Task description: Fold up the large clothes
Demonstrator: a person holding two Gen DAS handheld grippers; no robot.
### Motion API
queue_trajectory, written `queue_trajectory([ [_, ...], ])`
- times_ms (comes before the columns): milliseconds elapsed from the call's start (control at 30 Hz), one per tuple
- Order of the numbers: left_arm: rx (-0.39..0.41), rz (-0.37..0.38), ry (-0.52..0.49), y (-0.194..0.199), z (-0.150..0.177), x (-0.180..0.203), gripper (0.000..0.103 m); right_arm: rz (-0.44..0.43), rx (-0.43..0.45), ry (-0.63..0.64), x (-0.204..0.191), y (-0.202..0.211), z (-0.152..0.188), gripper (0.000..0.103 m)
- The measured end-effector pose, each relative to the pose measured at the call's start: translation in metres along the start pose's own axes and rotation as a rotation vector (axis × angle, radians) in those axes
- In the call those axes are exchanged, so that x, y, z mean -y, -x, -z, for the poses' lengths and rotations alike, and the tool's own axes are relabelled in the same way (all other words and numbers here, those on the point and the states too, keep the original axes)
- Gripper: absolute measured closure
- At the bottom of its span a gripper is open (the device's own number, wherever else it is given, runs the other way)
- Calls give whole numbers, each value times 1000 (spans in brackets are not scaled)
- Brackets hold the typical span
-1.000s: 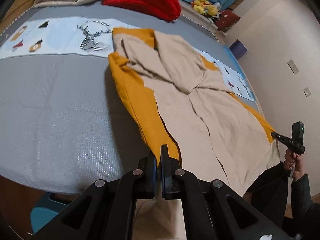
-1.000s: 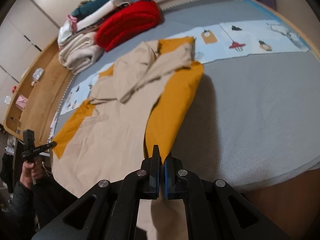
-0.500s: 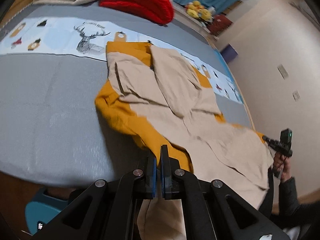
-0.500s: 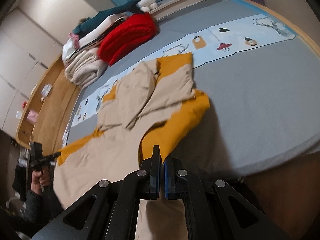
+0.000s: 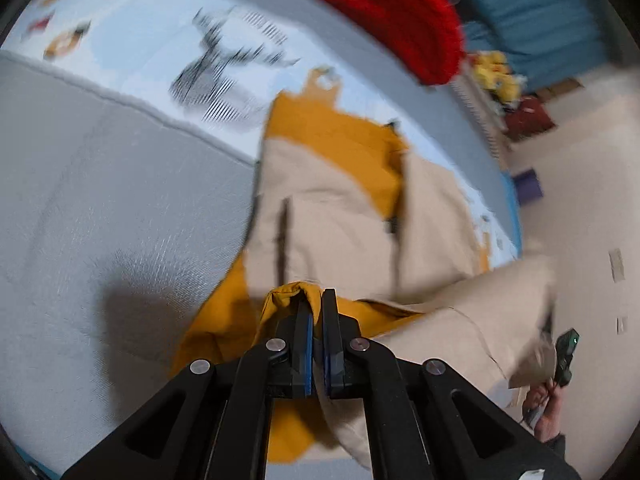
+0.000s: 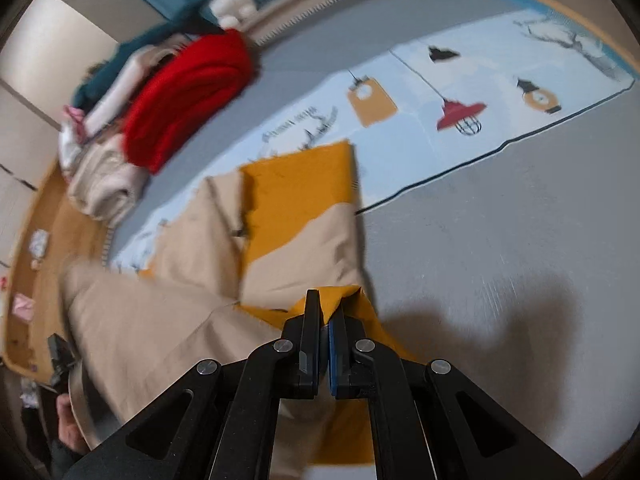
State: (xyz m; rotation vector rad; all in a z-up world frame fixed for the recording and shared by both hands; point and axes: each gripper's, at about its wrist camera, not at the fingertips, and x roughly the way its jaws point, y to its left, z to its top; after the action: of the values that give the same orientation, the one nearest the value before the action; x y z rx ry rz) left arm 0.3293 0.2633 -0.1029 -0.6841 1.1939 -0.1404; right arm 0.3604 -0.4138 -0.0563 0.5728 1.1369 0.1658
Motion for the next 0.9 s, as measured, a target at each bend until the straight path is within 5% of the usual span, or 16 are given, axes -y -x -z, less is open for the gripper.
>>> queue_trajectory([
  [133,-24,-60,-22,-20,-15,-1,100,20,-37,11,-1,-28,-17,100],
  [367,-71,20,18,-8,-24,-13,91,33,-95,-8,1,-56,-38,99],
  [567,7,-2,-13,30,-18,-19,70,8,-18,-41,6,-36,-31,94],
  [733,-12,-162,-145,35,2,-21,50,56,41,-62,23,-16,-21,87],
  [800,-46,-240,-243,23,12,-12,49,87,16,-18,24,-17,-16,85],
  [900,-71,-255,-321,10,19,-1,47,95,-57,58,22,-29,-4,80],
])
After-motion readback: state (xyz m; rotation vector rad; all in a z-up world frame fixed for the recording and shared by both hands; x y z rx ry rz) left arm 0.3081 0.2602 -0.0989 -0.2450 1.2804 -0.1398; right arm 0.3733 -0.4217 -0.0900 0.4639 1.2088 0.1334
